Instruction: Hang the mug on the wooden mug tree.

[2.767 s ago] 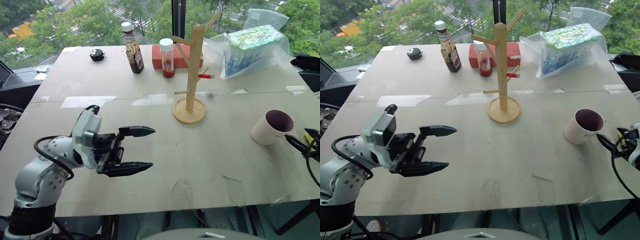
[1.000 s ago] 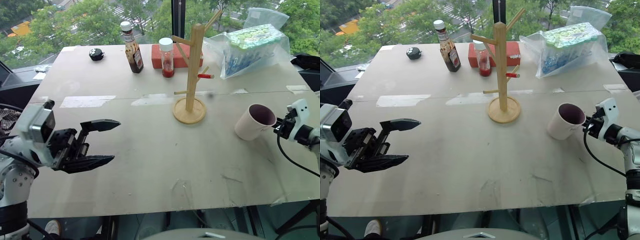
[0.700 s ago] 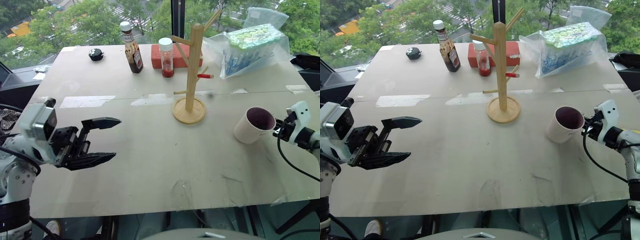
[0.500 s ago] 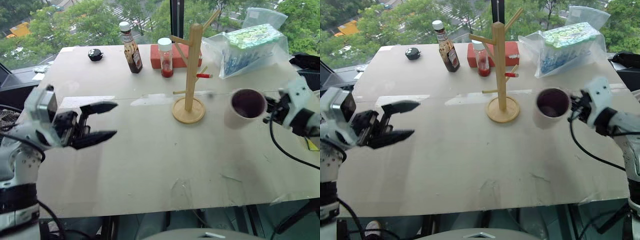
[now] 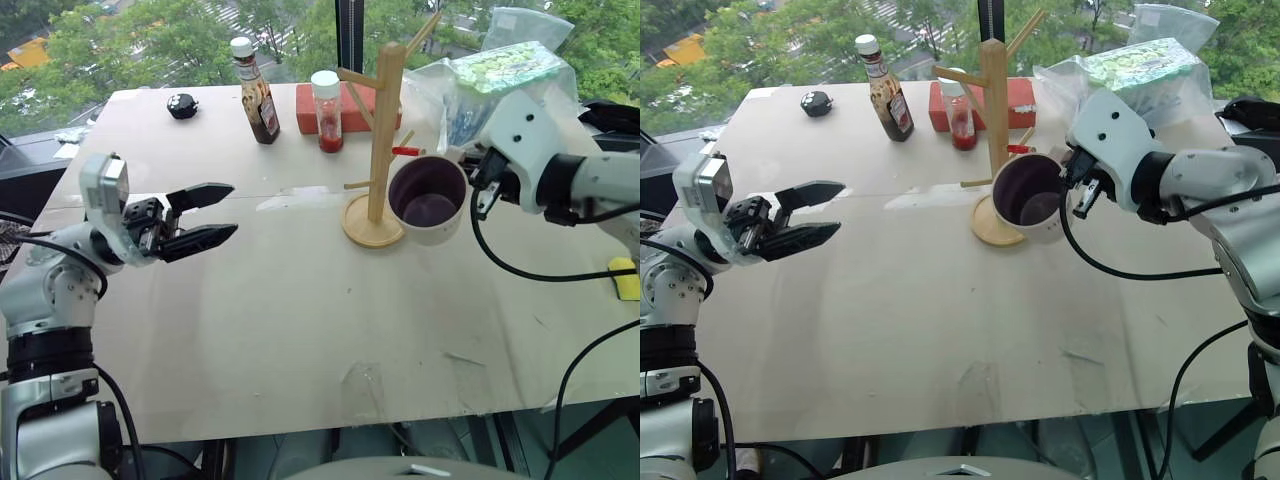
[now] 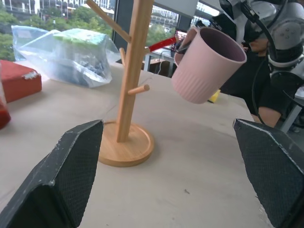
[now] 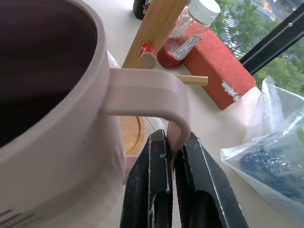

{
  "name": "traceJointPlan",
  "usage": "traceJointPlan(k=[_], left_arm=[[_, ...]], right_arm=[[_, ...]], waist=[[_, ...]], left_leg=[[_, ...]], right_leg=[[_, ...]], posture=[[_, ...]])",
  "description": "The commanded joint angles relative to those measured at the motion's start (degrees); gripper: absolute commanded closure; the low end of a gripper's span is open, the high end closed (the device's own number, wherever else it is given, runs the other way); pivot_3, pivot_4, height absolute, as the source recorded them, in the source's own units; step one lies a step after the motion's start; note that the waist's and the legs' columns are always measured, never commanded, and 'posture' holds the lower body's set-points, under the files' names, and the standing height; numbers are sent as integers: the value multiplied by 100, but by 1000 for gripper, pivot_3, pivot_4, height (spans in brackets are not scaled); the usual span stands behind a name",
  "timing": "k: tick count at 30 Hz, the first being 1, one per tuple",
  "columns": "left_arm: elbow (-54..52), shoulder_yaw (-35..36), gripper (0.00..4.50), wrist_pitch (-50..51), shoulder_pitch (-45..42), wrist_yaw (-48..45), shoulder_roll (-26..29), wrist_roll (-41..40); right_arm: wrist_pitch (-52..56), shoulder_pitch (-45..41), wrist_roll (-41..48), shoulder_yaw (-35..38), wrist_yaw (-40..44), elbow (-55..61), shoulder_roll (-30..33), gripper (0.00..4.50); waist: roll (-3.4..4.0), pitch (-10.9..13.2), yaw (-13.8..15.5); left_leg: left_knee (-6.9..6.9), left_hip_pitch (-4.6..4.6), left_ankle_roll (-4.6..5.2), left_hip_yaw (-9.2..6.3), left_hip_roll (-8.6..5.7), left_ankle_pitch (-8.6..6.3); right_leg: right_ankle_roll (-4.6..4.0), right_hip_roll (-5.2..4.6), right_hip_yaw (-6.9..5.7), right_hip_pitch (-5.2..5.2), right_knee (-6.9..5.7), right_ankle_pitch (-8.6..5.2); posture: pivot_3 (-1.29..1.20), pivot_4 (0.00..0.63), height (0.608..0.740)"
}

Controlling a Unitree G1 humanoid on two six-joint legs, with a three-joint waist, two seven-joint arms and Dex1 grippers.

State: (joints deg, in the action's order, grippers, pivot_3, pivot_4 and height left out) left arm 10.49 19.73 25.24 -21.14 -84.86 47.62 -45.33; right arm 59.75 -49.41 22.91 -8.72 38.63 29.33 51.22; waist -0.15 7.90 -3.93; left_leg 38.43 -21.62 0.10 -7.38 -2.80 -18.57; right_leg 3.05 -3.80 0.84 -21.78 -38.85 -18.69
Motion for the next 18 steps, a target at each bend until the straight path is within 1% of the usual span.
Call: traceJointPlan(k=[1, 5, 7, 12, 18], left_arm=[[-613, 368, 0, 158, 328, 68, 4, -342], [-1207, 624, 0, 336, 889, 224, -62, -624], [-1357, 711, 0, 376, 1025, 361, -98, -694], [-1127, 815, 0, 319, 899, 676, -114, -640], [-934, 875, 0, 256, 803, 692, -81, -616]], right_arm=[[-191, -393, -192, -183, 238, -326, 25, 4438], [-435, -690, -377, -427, 451, -716, -48, 4438], [-514, -801, -433, -516, 547, -819, -121, 4438], [-601, -1042, -602, -697, 668, -1072, -376, 4438], [-748, -1307, -875, -971, 780, -1448, -695, 4438]], waist=[[0, 0, -9], [1, 0, -19], [0, 0, -2], [0, 0, 10], [-1, -1, -9]], left_leg=[[1, -1, 0, -5, -2, 0], [-1, -3, 0, -9, -2, 0], [0, -3, 0, -11, -2, 0], [7, -5, 0, -19, -8, 0], [20, -7, 0, -18, -12, 0]], right_leg=[[0, -1, -5, 0, 0, 0], [0, -4, -7, -1, 0, 0], [0, -7, -9, -2, 0, 0], [0, -10, -17, 1, -2, 0], [0, -12, -17, 1, -5, 0]], posture=[[0, 150, 740], [0, 150, 740], [0, 150, 740], [0, 150, 740], [0, 150, 740]])
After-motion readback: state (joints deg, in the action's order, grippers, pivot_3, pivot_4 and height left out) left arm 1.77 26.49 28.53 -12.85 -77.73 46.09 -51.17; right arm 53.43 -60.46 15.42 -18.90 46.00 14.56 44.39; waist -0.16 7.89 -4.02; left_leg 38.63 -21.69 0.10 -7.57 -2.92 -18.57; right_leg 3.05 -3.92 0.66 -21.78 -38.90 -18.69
